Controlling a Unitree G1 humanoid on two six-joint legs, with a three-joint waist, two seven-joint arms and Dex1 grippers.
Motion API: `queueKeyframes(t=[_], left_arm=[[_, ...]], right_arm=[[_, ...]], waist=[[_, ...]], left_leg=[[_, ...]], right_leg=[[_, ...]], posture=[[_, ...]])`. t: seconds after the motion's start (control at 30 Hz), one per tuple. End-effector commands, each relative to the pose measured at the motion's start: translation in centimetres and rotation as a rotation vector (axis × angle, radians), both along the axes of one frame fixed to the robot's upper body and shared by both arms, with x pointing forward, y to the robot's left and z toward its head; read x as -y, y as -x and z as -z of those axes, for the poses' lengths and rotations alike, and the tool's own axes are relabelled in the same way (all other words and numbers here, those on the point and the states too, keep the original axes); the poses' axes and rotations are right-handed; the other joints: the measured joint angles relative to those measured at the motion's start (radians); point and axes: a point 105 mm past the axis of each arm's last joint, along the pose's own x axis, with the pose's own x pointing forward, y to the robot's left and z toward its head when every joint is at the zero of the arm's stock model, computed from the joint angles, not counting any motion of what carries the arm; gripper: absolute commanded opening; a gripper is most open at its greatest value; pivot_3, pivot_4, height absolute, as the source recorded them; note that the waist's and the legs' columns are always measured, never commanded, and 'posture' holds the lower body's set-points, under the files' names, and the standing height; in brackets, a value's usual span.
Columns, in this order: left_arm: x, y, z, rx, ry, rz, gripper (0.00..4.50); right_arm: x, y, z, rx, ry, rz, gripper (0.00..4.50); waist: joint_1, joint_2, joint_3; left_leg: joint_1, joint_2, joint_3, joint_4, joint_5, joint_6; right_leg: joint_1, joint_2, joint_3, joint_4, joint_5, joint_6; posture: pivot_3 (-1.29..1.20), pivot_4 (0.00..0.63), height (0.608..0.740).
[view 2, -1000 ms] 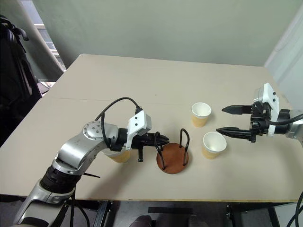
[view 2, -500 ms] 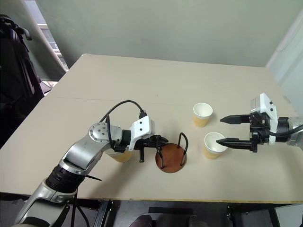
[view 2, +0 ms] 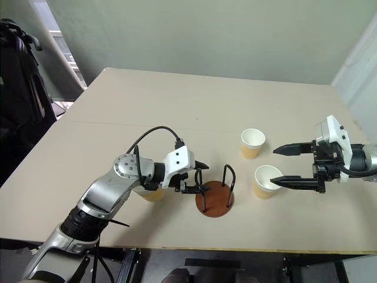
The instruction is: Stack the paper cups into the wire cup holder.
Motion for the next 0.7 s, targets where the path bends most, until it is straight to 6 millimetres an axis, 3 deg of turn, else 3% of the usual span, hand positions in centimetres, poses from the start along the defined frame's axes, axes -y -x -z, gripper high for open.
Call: queueKeyframes(t=[0.03,0.43,0.7], left_arm=[[-0.6,-0.1,-2.8,0.082,0.028,0.01,3.19],[-3.8,3.2,-6.5,0.114,-0.012,0.093,3.19],[-10.8,6.2,-9.7,0.075,-0.002,-0.044,3.19]], right_arm=[[-0.3,0.1,-0.7,0.04,0.008,-0.017,4.15],[0.4,-1.0,1.4,0.025,0.134,-0.001,4.15],[0.4,-1.1,3.7,0.02,0.276,-0.004,4.15]], waist=[[0.0,0.0,0.0],[0.0,0.0,0.0],[-0.014,0.0,0.0]], left_leg=[[0.0,0.0,0.0,0.0,0.0,0.0],[0.0,0.0,-0.001,0.0,0.0,0.001],[0.001,0.002,-0.001,-0.006,-0.001,0.001]], right_leg=[[0.0,0.0,0.0,0.0,0.0,0.0],[0.0,0.0,0.0,0.0,0.0,0.0],[-0.002,0.0,0.001,-0.001,-0.001,-0.001]], posture=[[0.0,0.15,0.74],[0.0,0.15,0.74],[0.0,0.15,0.74]])
